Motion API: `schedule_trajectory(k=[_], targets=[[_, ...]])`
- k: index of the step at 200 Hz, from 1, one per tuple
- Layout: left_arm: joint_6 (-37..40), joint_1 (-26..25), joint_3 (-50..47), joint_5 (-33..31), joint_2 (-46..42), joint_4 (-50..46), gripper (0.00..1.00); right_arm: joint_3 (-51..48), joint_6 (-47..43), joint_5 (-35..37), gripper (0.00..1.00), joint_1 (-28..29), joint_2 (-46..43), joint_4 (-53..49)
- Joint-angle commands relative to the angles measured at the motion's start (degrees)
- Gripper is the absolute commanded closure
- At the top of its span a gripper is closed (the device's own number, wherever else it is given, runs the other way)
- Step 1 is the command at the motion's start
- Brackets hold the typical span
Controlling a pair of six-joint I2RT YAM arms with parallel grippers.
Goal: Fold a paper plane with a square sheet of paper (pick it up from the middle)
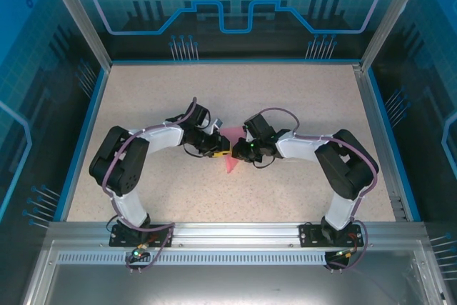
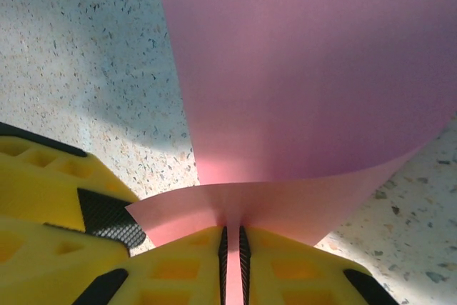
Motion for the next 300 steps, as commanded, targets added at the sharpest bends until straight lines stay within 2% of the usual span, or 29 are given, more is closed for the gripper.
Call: schedule_trajectory(k=[1, 35, 109, 149, 213, 300], targets=[[1.73, -0.08, 0.57, -2.39, 0.42, -1.49, 0.69, 1.2, 0.49, 0.77, 0.85, 0.14, 0.9, -0.46], [1.44, -0.1, 0.88, -1.12, 1.21, -0.31, 0.68, 1.12, 0.48, 0.72, 0.85, 0.13, 0.78, -0.45], [0.84, -0.25, 2.23, 1.28, 3.33, 1.25, 0.82, 1.7, 0.51, 0.37, 0.86, -0.1, 0.45, -0.62], [1.42, -0.13, 2.45, -1.2, 2.99, 0.37, 0.89, 1.65, -0.84, 1.15, 0.85, -0.76, -0.72, -1.7], [2.98, -0.14, 3.42, -3.53, 3.93, -1.2, 0.9, 2.74, -4.0, 2.35, 0.83, -2.32, -0.79, -4.14], [3.34, -0.12, 3.89, -4.74, 5.43, -2.26, 0.91, 3.7, -5.34, -2.09, 0.83, -2.34, 2.54, -1.74]])
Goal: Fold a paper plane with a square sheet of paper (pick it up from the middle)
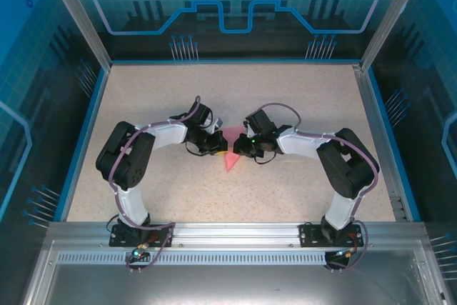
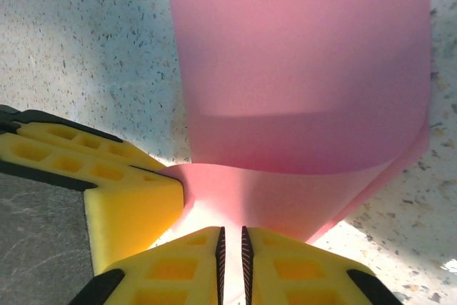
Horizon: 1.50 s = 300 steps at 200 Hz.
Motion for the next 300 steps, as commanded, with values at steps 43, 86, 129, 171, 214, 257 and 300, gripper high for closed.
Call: schedule_trajectory(k=[43, 86, 129, 171, 214, 257, 300], targets=[[0.99, -0.16, 0.94, -0.59, 1.82, -1.12, 0.9, 0.38, -1.89, -7.28, 0.84, -0.55, 3.26, 3.36], [0.65, -0.2, 0.86, -0.74, 2.65, -0.72, 0.9, -2.04, -2.88, -10.46, 0.84, 0.19, 1.76, 5.36], [0.4, -0.16, 0.29, -0.92, 2.93, -0.39, 0.9, -3.66, -2.65, -11.2, 0.84, 1.63, 1.27, 6.09], [0.52, -0.17, 0.54, -1.09, 3.08, -0.13, 0.9, -4.48, -1.31, -11.94, 0.85, 2.62, 2.44, 8.23], [0.61, -0.07, 0.72, -1.34, 3.28, 0.04, 0.91, -4.74, -1.03, -11.71, 0.85, 2.84, 2.54, 8.32], [0.99, -0.14, 1.42, -1.34, 3.67, 0.05, 0.91, -5.25, -0.76, -11.37, 0.85, 3.1, 2.95, 8.35], [1.24, -0.08, 1.95, -1.19, 3.9, -0.03, 0.9, -5.53, -0.44, -10.96, 0.85, 3.25, 3.59, 8.36]])
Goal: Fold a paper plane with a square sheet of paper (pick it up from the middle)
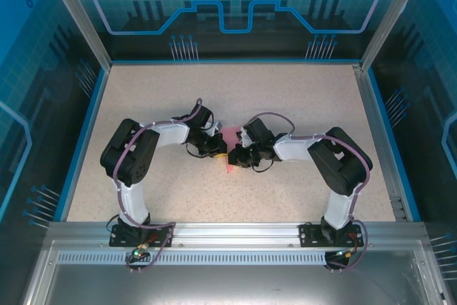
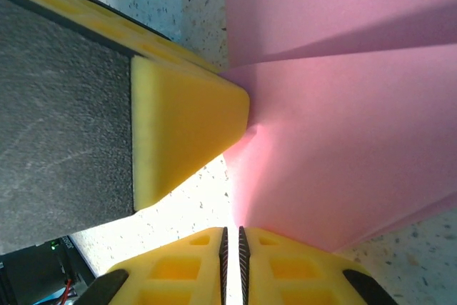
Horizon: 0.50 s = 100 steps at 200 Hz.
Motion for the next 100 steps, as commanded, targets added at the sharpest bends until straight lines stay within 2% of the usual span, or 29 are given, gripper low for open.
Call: schedule_trajectory(k=[1, 100], targets=[[1.26, -0.11, 1.67, -0.43, 1.23, 0.07, 0.9, -0.83, 0.73, -0.8, 0.85, 1.1, 0.86, 0.34], [1.55, -0.14, 2.37, 0.11, 2.11, -0.64, 0.9, -1.19, 0.98, -1.94, 0.85, 1.84, 0.95, 1.54]])
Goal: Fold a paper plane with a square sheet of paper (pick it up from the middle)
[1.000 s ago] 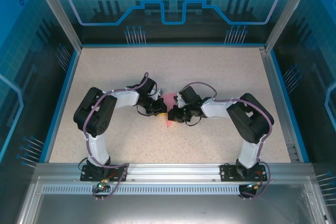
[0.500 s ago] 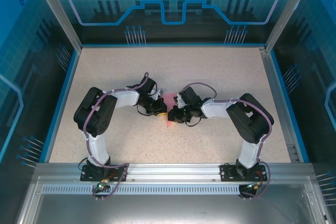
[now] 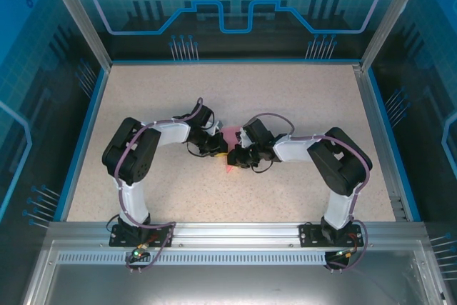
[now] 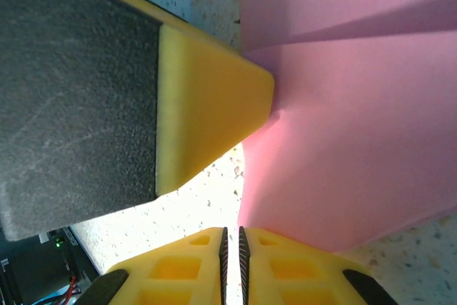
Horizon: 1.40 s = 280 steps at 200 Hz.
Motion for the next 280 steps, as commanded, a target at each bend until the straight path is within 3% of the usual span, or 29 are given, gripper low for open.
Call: schedule_trajectory(k=[1, 280], targets=[[1.45, -0.14, 1.32, 0.05, 1.02, -0.46, 0.9, -0.75, 0.3, -1.48, 0.85, 1.35, 0.94, 0.33], [0.69, -0.11, 0.32, -1.01, 0.76, -0.11, 0.91, -1.79, -1.56, -0.23, 0.86, 3.82, 0.65, -1.0]])
